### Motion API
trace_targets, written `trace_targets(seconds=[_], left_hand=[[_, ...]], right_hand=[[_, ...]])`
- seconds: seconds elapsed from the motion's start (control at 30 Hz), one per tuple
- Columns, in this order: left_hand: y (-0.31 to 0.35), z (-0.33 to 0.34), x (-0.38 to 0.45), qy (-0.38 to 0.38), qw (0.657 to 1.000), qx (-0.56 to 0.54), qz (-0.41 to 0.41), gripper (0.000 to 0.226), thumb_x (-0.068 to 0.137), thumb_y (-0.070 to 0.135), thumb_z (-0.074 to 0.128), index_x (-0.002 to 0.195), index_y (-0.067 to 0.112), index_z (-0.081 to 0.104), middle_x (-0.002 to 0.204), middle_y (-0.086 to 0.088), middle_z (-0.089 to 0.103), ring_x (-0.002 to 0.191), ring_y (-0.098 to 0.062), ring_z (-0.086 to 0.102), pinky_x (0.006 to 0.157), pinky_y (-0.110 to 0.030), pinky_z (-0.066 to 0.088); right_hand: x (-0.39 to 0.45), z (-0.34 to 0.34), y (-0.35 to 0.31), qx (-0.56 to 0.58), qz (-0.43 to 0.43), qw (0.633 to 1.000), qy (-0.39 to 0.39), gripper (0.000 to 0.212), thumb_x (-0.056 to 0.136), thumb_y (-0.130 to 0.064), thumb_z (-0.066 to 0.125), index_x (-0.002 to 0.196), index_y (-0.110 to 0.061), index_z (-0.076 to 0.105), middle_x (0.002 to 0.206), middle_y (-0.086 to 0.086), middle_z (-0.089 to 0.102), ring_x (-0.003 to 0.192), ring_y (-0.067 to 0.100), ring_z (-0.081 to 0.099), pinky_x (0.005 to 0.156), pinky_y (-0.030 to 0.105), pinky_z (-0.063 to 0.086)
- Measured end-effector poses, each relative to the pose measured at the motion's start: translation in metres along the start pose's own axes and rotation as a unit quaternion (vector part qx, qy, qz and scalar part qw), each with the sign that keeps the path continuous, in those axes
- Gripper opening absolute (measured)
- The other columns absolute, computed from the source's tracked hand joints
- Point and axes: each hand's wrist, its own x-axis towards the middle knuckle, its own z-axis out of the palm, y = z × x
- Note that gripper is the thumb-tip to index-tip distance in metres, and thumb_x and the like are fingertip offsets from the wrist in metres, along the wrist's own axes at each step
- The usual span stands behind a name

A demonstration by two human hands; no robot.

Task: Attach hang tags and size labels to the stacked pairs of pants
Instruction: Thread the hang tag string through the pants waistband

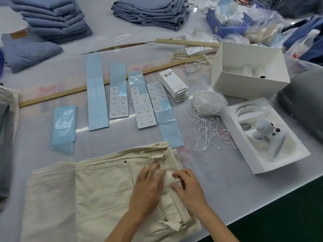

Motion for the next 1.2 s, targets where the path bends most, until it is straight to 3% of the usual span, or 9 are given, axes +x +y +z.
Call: trace_targets(seconds=[0.33, 0.47, 0.57, 0.67, 0.77, 0.87, 1.0, 1.07, 1.2], left_hand=[[0.001, -0.011, 0.005, -0.006, 0.999, 0.034, 0.036, 0.040, 0.100, 0.047, 0.047, 0.138, 0.037, 0.055, 0.145, -0.008, 0.050, 0.129, -0.029, 0.045, 0.108, -0.040, 0.033], [0.011, -0.022, 0.010, -0.033, 0.997, 0.066, 0.026, 0.038, 0.091, 0.058, 0.057, 0.117, 0.032, 0.063, 0.136, -0.013, 0.054, 0.117, -0.033, 0.052, 0.100, -0.045, 0.037], [0.018, -0.035, 0.002, -0.041, 0.996, 0.075, -0.030, 0.031, 0.087, 0.052, 0.058, 0.108, 0.028, 0.060, 0.126, -0.006, 0.054, 0.110, -0.029, 0.052, 0.092, -0.045, 0.038], [0.013, -0.046, -0.024, -0.014, 0.996, 0.011, -0.087, 0.012, 0.086, 0.032, 0.054, 0.097, 0.031, 0.054, 0.100, 0.007, 0.054, 0.090, -0.020, 0.053, 0.078, -0.038, 0.037], [0.006, -0.055, -0.046, 0.021, 0.952, -0.171, -0.254, 0.033, 0.087, 0.007, 0.064, 0.083, 0.036, 0.048, 0.075, 0.011, 0.056, 0.069, -0.012, 0.054, 0.062, -0.031, 0.043], [0.005, -0.063, -0.054, 0.063, 0.910, -0.272, -0.306, 0.044, 0.089, -0.007, 0.065, 0.086, 0.037, 0.056, 0.081, 0.008, 0.062, 0.067, -0.014, 0.059, 0.059, -0.031, 0.051], [0.011, -0.070, -0.054, 0.128, 0.893, -0.297, -0.313, 0.051, 0.093, -0.009, 0.057, 0.086, 0.041, 0.063, 0.093, 0.012, 0.060, 0.074, -0.015, 0.065, 0.060, -0.040, 0.061], [0.016, -0.075, -0.051, 0.162, 0.882, -0.317, -0.307, 0.050, 0.097, -0.006, 0.053, 0.092, 0.043, 0.064, 0.100, 0.012, 0.058, 0.079, -0.014, 0.067, 0.062, -0.036, 0.063], [0.017, -0.092, -0.047, 0.219, 0.881, -0.317, -0.275, 0.049, 0.100, -0.003, 0.048, 0.098, 0.045, 0.059, 0.104, 0.010, 0.053, 0.074, -0.014, 0.064, 0.062, -0.020, 0.058]], right_hand=[[0.008, -0.009, 0.003, 0.069, 0.067, 0.995, 0.021, 0.042, 0.079, -0.005, 0.082, 0.105, -0.034, 0.067, 0.102, -0.006, 0.064, 0.076, 0.004, 0.063, 0.069, 0.013, 0.049], [-0.016, -0.014, 0.001, 0.040, 0.106, 0.993, 0.024, 0.041, 0.080, -0.009, 0.082, 0.102, -0.039, 0.064, 0.101, -0.009, 0.060, 0.070, 0.007, 0.065, 0.070, 0.020, 0.054], [-0.042, -0.010, 0.004, 0.016, 0.134, 0.991, -0.014, 0.030, 0.082, -0.018, 0.080, 0.098, -0.038, 0.064, 0.090, -0.009, 0.066, 0.072, 0.008, 0.062, 0.071, 0.028, 0.056], [-0.054, -0.010, 0.004, 0.013, 0.139, 0.990, -0.015, 0.023, 0.086, -0.022, 0.078, 0.095, -0.038, 0.063, 0.082, -0.011, 0.067, 0.073, 0.007, 0.061, 0.068, 0.024, 0.054], [-0.052, -0.014, 0.001, 0.066, 0.179, 0.981, -0.036, 0.016, 0.088, -0.020, 0.076, 0.091, -0.034, 0.067, 0.081, -0.009, 0.071, 0.078, 0.005, 0.065, 0.071, 0.019, 0.054], [-0.050, -0.018, -0.006, 0.189, 0.219, 0.955, -0.060, 0.006, 0.091, -0.015, 0.072, 0.093, -0.021, 0.071, 0.088, -0.004, 0.075, 0.086, 0.011, 0.071, 0.080, 0.029, 0.059], [-0.052, -0.020, -0.015, 0.266, 0.227, 0.935, -0.064, 0.004, 0.095, -0.013, 0.068, 0.096, -0.016, 0.070, 0.092, 0.003, 0.076, 0.091, 0.019, 0.073, 0.085, 0.038, 0.060], [-0.054, -0.023, -0.018, 0.306, 0.233, 0.921, -0.057, 0.006, 0.096, -0.011, 0.067, 0.096, -0.014, 0.071, 0.091, 0.008, 0.077, 0.091, 0.025, 0.074, 0.083, 0.041, 0.059], [-0.057, -0.025, -0.025, 0.364, 0.249, 0.897, -0.043, 0.010, 0.097, -0.010, 0.065, 0.096, -0.015, 0.073, 0.089, 0.013, 0.077, 0.079, 0.025, 0.073, 0.066, 0.034, 0.061]])
